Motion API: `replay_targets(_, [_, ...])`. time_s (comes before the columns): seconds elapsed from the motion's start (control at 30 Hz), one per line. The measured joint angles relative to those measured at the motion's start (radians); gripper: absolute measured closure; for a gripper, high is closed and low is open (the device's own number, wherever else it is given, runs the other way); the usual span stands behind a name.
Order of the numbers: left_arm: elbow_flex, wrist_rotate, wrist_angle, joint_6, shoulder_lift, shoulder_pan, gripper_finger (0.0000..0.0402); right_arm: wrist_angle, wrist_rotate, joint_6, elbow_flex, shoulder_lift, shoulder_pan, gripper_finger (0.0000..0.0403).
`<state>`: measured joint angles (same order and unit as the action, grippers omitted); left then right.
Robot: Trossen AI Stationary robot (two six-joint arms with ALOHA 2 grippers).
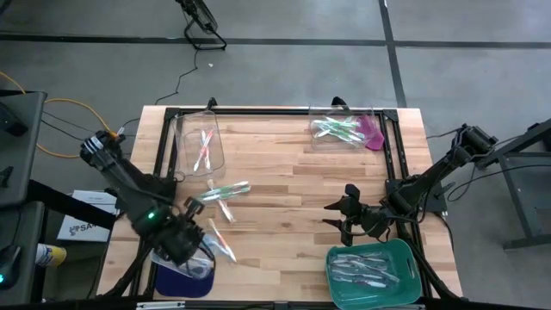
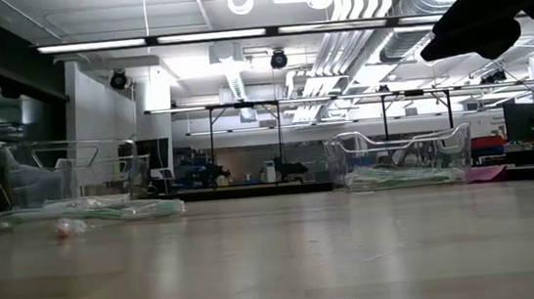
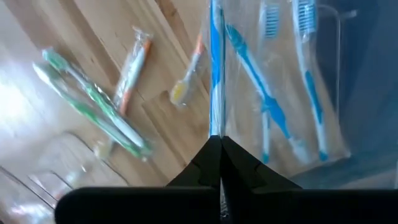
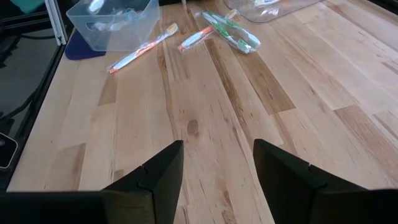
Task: Pick & Place Toothbrushes
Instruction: Put the blue toothbrush into the bottom transparent bin
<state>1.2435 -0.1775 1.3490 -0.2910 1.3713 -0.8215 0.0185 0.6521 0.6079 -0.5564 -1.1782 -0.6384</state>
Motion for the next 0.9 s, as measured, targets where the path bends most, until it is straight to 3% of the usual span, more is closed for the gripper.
replay_targets(0.33, [-0.06,-0.154,-0.022,-0.643,0.0,-0.3,0.0401,0.0,0.0,0.001,0.0,0.0,0.0,0.0215])
replay_targets(0.47, [-0.089,-0.209,-0.091,-0.83,0.001,-0.395,0.0401,0.0,0.002,0.001,0.0,0.0,0.0,0.0215])
replay_targets(0.63, [-0.136,-0.243,-0.135,-1.009,0.008,-0.453,0.0401,0.0,0.003,0.001,0.0,0.0,0.0,0.0215])
replay_targets(0.9, [-0.208,-0.137,-0.212,-1.136,0.064,-0.47,0.0401,0.0,0.003,0.001,0.0,0.0,0.0,0.0215])
